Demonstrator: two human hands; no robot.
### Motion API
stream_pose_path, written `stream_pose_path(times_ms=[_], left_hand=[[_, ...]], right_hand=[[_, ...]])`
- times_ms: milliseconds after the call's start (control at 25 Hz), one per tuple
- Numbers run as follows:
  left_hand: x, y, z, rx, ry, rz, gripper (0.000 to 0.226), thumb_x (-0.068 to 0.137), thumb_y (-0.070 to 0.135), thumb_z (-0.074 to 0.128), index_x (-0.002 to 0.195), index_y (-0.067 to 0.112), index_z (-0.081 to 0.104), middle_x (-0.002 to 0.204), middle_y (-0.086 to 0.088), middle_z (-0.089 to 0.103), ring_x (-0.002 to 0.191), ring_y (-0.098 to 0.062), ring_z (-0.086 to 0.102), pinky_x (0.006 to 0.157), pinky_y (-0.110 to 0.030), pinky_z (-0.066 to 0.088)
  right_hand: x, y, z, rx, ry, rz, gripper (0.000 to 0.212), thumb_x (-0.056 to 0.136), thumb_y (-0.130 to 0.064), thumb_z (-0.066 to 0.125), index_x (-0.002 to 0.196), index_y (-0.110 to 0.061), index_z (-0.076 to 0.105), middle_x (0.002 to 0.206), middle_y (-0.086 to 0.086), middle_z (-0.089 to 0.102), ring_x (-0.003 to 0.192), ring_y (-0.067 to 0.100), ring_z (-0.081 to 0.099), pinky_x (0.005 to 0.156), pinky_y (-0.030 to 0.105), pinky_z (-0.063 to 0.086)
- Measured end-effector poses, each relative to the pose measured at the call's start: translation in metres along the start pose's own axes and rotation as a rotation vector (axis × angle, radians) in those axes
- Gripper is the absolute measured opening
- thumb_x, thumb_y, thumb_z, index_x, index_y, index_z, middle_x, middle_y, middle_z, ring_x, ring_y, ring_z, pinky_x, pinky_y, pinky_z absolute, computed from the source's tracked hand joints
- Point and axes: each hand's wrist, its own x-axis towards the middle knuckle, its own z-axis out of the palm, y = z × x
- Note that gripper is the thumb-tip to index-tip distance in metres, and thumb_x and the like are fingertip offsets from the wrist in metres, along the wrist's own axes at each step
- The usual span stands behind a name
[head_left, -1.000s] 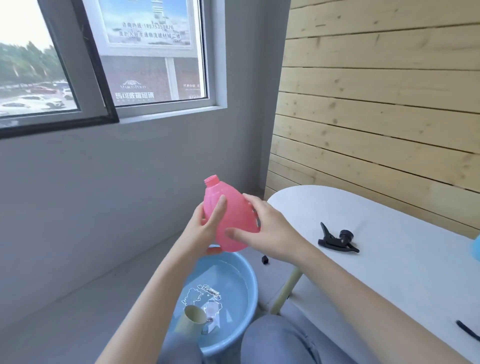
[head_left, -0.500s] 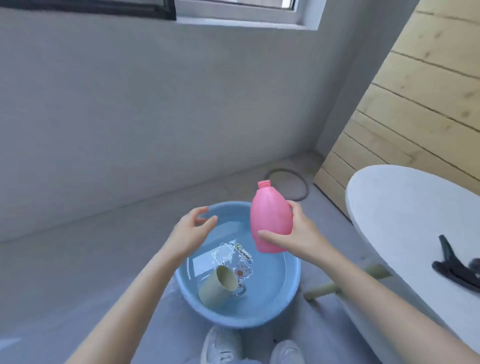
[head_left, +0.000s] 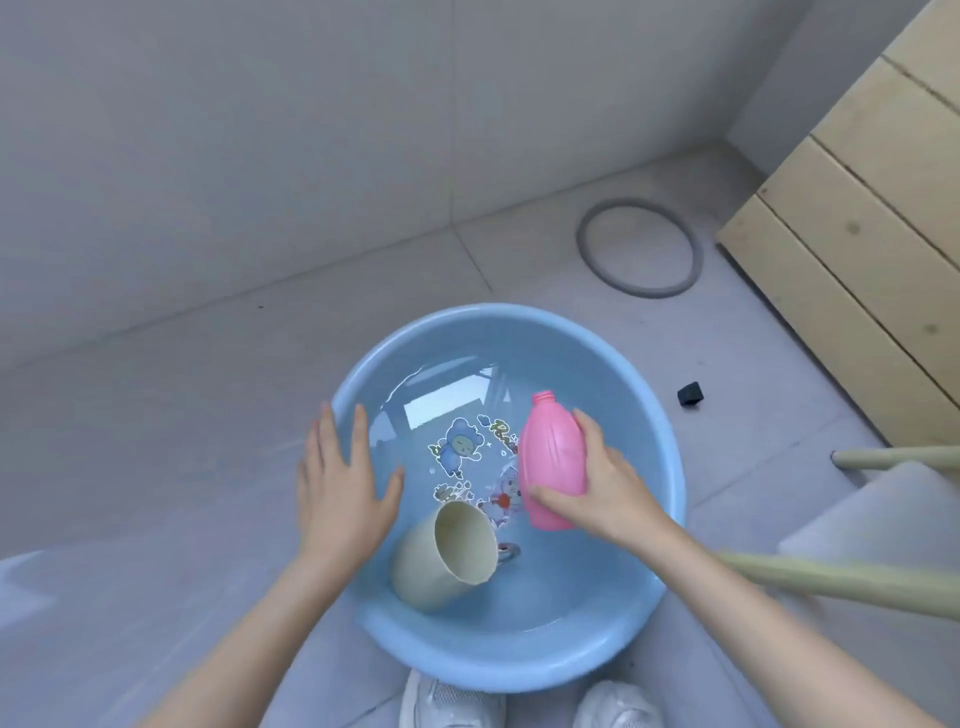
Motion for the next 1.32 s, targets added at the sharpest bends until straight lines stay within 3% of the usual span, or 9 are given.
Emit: stream_pose_path(times_ms=[120, 280, 400, 600, 1320], left_hand=[[0.003, -0.008, 0.021, 0.093, 0.082, 0.079, 0.074, 0.087, 0.037, 0.060, 0.144, -0.002, 0.034, 0.152, -0.028, 0.021, 0.137, -0.047, 0.026, 0.097, -0.059, 0.037], [0.001, -0.014, 0.022, 0.124, 0.093, 0.070, 0.081, 0.085, 0.049, 0.035, 0.142, -0.009, 0.031, 0.152, -0.026, 0.025, 0.137, -0.040, 0.030, 0.086, -0.053, 0.047], [-0.001, -0.015, 0.023, 0.099, 0.115, 0.054, 0.080, 0.087, 0.048, 0.035, 0.144, -0.008, 0.027, 0.154, -0.022, 0.023, 0.140, -0.035, 0.027, 0.091, -0.051, 0.046], [0.000, -0.014, 0.024, 0.101, 0.142, 0.052, 0.073, 0.090, 0.034, 0.053, 0.144, -0.007, 0.027, 0.156, -0.018, 0.020, 0.142, -0.033, 0.023, 0.100, -0.051, 0.040], [0.002, -0.018, 0.030, 0.106, 0.209, 0.047, 0.076, 0.087, 0.030, 0.062, 0.145, -0.004, 0.028, 0.156, -0.015, 0.022, 0.142, -0.032, 0.026, 0.099, -0.051, 0.041]], right_hand=[[0.007, 0.008, 0.013, -0.056, 0.005, 0.023, 0.101, 0.074, -0.057, 0.066, 0.147, -0.038, 0.001, 0.128, 0.006, 0.035, 0.115, 0.035, 0.052, 0.097, 0.040, 0.044], [0.010, 0.014, 0.027, -0.164, -0.006, 0.010, 0.102, 0.076, -0.060, 0.065, 0.150, -0.032, 0.000, 0.130, 0.007, 0.034, 0.116, 0.036, 0.053, 0.093, 0.041, 0.044], [0.011, 0.017, 0.034, -0.183, -0.018, 0.037, 0.104, 0.076, -0.063, 0.064, 0.151, -0.030, -0.001, 0.132, 0.008, 0.036, 0.118, 0.037, 0.051, 0.092, 0.041, 0.042], [0.021, 0.020, 0.044, -0.142, -0.037, 0.099, 0.109, 0.074, -0.066, 0.064, 0.151, -0.026, -0.003, 0.135, 0.010, 0.034, 0.120, 0.035, 0.051, 0.092, 0.041, 0.043], [0.034, 0.014, 0.057, -0.199, 0.067, 0.080, 0.111, 0.075, -0.066, 0.063, 0.151, -0.025, -0.005, 0.139, 0.011, 0.031, 0.119, 0.036, 0.051, 0.090, 0.041, 0.044]])
